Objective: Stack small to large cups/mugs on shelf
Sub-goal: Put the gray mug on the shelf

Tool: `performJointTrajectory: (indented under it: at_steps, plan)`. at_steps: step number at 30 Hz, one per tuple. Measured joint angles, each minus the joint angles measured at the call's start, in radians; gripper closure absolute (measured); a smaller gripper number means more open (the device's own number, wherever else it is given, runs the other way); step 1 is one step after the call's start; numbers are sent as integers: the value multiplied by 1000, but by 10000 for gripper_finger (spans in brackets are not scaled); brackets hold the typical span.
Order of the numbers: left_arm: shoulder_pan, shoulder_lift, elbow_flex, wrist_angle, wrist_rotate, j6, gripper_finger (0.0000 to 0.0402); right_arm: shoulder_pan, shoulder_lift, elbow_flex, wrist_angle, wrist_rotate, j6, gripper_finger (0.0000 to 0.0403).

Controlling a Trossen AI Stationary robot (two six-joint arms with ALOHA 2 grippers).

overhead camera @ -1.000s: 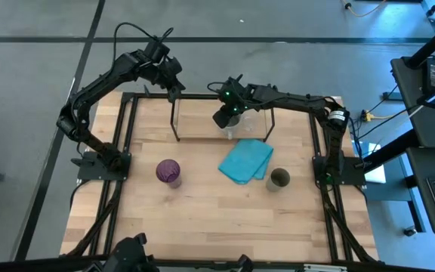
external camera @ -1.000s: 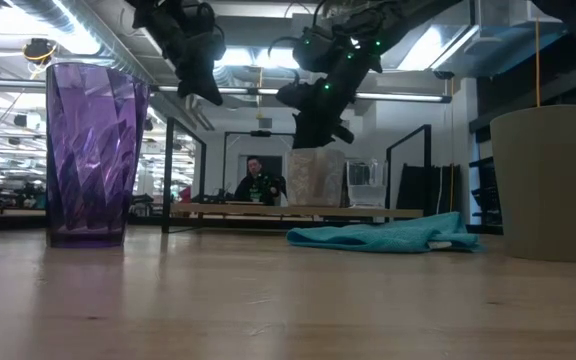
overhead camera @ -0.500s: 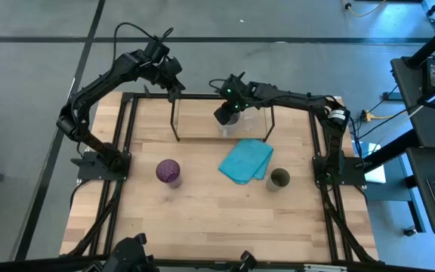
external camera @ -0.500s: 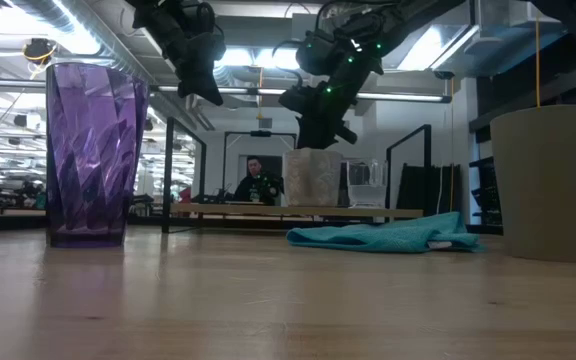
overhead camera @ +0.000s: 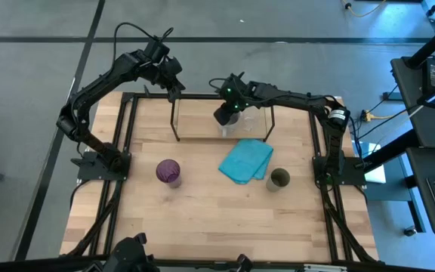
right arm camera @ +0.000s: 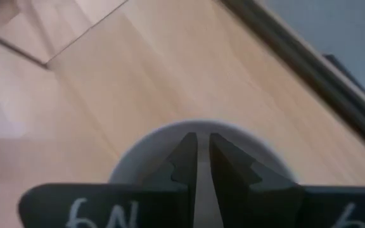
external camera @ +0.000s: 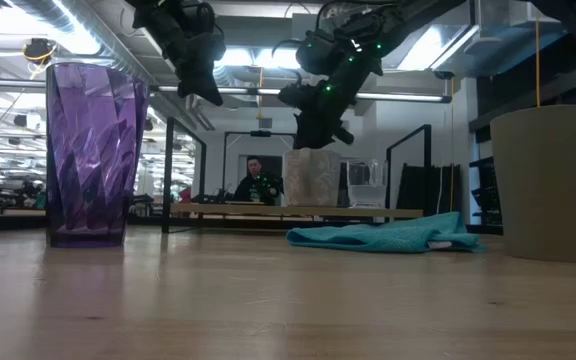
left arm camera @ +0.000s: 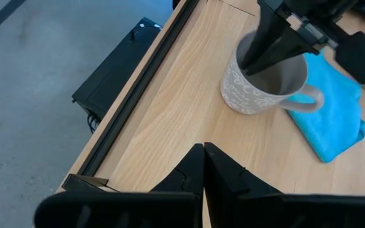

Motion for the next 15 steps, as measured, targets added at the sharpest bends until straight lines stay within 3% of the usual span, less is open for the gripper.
performJointTrajectory:
  at_steps: [5, 15]
  plan:
    - [0, 0, 0, 0, -7, 8, 401, 6, 0, 0, 1, -54, 4, 357]
    - [0, 0, 0, 10, -7, 8, 401, 34, -12, 0, 6, -36, -19, 357]
